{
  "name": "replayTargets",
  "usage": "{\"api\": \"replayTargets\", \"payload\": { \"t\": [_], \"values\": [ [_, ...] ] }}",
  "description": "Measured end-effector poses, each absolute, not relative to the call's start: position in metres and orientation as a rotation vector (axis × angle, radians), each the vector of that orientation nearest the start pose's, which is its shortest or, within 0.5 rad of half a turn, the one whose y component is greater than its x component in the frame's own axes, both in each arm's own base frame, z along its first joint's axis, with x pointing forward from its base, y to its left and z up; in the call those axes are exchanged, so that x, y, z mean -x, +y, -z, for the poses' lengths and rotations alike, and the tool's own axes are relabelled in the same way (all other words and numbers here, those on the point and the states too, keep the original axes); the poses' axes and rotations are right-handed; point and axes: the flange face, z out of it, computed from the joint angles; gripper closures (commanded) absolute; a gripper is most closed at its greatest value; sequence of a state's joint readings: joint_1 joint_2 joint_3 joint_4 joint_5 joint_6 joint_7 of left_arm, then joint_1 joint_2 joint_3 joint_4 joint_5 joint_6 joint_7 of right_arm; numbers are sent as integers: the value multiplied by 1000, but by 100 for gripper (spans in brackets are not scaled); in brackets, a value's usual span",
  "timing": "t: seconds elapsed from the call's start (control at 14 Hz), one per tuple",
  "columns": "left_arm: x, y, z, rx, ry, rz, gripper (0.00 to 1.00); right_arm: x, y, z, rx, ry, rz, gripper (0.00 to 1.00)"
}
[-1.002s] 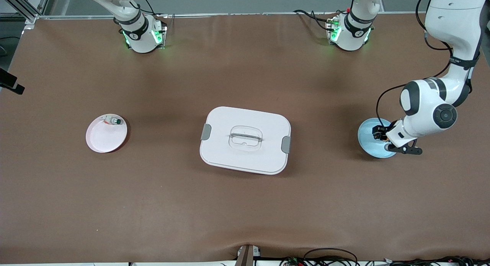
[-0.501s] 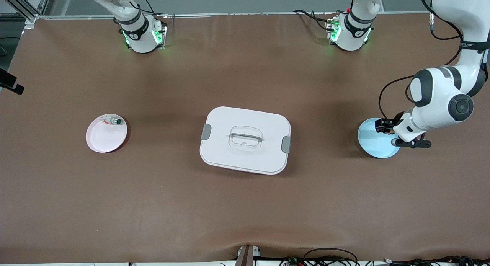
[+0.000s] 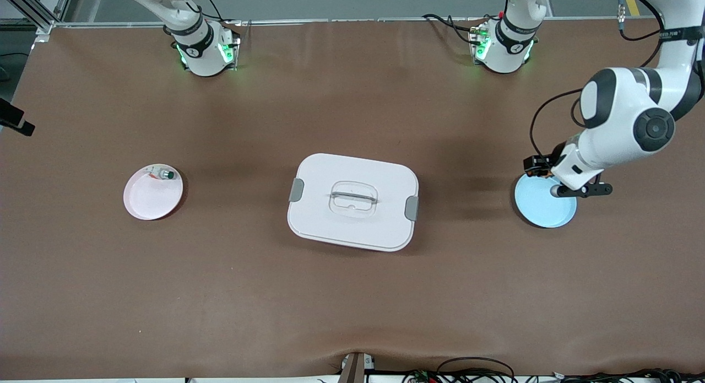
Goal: Transfer orange switch to right arm and place
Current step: 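Lift the orange switch with the left gripper toward the box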
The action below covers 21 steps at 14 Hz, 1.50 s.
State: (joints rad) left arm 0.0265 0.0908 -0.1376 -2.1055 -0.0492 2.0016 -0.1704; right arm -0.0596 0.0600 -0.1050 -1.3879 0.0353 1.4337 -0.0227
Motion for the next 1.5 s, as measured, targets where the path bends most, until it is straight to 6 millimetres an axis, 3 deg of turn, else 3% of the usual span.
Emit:
{"api": "replayTargets", "payload": {
  "t": [0.43, 0.72, 1.15, 1.5],
  "values": [
    [-510, -146, -405, 3075, -491, -301, 65, -552, -85, -663, 3104, 214, -21, 0],
    [-511, -185, -450, 3034, -711, -294, 65, -553, -86, -664, 3105, 214, -6, 0],
    [-512, -228, -521, 3137, -952, -384, 65, -557, -86, -667, 3108, 215, 47, 0],
    [-500, -288, -549, 3128, -1189, -514, 65, -557, -86, -667, 3108, 216, 49, 0]
  ]
}}
